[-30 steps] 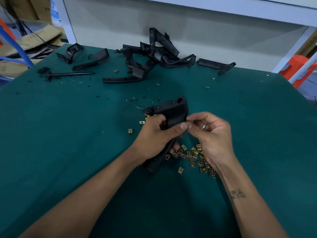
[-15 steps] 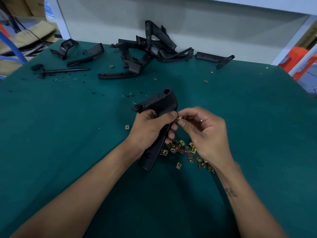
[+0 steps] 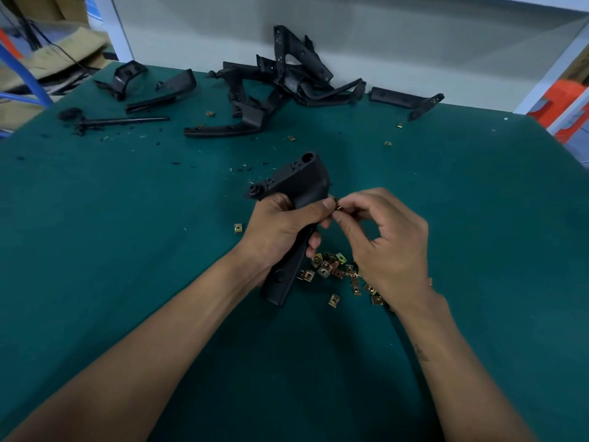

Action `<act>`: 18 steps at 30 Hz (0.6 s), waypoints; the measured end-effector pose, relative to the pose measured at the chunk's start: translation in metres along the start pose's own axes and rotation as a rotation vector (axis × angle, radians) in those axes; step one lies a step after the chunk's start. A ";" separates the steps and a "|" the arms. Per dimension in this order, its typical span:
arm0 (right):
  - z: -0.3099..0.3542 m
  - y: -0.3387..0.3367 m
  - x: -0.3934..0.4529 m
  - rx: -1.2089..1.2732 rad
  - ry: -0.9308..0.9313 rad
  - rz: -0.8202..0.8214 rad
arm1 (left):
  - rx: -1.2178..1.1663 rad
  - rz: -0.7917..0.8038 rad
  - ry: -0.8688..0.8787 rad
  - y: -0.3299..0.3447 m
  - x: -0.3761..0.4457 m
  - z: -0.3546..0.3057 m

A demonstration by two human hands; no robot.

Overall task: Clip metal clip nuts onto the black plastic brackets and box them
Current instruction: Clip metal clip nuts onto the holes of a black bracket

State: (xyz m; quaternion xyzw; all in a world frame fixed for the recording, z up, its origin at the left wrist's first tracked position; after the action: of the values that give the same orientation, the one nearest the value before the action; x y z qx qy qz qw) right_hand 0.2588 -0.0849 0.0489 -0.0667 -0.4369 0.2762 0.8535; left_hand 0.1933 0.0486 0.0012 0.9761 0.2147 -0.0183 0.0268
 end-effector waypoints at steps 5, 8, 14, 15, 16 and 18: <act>-0.001 0.001 0.000 0.029 0.027 0.013 | -0.026 0.031 -0.011 0.000 0.000 0.000; -0.004 0.000 0.000 0.065 0.066 0.011 | -0.008 0.038 -0.012 0.001 -0.001 -0.001; -0.006 0.001 0.000 0.093 0.096 0.039 | 0.010 0.050 -0.023 0.002 -0.002 -0.002; -0.006 0.002 0.000 0.098 0.096 0.051 | 0.017 0.051 -0.026 0.002 -0.003 -0.002; -0.007 0.003 0.000 0.102 0.096 0.069 | 0.026 0.051 -0.027 0.002 -0.003 -0.002; -0.007 0.005 0.000 0.109 0.090 0.107 | 0.045 0.049 -0.024 0.001 -0.004 -0.001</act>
State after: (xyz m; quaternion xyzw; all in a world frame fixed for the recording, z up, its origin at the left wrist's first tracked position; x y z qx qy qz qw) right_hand 0.2623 -0.0794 0.0428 -0.0558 -0.3781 0.3417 0.8586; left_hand 0.1907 0.0459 0.0027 0.9812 0.1900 -0.0343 0.0077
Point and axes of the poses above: each hand's wrist, its own x-axis towards the middle knuckle, its own y-axis out of the palm, z = x × y, the point moved 7 cm from there along x, towards the middle knuckle, and after that the axes turned 15 degrees about x, right-handed, at the moved point
